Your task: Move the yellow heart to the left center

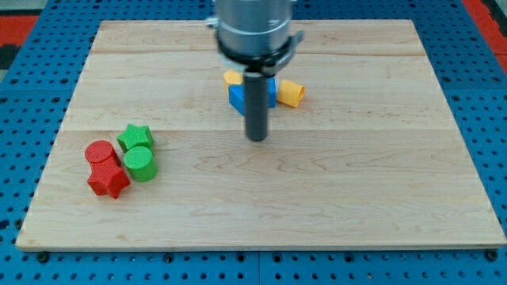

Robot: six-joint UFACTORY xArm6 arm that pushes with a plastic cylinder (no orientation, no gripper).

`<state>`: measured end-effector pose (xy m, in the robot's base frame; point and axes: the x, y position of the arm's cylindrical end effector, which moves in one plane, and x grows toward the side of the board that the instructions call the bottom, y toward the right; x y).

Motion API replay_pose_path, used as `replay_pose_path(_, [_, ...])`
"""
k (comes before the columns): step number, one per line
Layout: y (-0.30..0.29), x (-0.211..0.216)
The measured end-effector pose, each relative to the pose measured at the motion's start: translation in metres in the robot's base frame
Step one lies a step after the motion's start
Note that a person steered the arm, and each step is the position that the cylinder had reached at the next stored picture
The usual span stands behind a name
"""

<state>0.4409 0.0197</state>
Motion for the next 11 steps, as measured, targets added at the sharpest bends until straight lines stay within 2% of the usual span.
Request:
replay_pose_path(1, [0.038, -0.035])
replay_pose_path(3, [0.021, -0.080])
replay_pose_path(4, [0.030, -0.092])
replay_pose_path(5, [0.075, -0.081])
replay_pose_path(6, [0.090, -0.111])
replay_pose_path(7, [0.038, -0.129])
replay_pose_path(8, [-0.060, -0.123])
replay_pose_path(10, [-0.100, -0.149])
replay_pose_path(11, [-0.164, -0.144])
